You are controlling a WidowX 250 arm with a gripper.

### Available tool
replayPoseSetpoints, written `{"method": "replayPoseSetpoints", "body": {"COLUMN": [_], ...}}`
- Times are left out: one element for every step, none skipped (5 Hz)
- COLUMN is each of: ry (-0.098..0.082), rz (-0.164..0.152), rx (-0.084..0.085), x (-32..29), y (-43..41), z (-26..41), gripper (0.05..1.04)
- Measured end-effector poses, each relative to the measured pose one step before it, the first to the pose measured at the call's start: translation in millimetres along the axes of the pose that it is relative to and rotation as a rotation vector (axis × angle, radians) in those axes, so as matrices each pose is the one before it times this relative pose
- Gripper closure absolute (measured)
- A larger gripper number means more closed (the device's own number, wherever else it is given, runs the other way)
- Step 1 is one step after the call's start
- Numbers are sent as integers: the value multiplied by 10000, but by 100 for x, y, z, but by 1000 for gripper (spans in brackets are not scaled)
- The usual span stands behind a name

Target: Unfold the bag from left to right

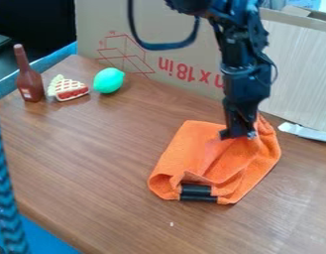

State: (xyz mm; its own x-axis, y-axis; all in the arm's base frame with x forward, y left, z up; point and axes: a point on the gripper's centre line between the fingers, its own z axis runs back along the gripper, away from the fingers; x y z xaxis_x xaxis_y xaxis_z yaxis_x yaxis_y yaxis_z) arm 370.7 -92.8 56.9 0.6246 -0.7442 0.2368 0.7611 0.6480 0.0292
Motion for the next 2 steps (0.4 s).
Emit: {"method": "replayPoseSetpoints", "body": {"ry": [-227, 76], "rz": [201, 29], "rx": [-72, -108], "x": [-1690, -2361], "y": [511, 260], "z": [1703, 1335], "gripper": [1020, 1023]}}
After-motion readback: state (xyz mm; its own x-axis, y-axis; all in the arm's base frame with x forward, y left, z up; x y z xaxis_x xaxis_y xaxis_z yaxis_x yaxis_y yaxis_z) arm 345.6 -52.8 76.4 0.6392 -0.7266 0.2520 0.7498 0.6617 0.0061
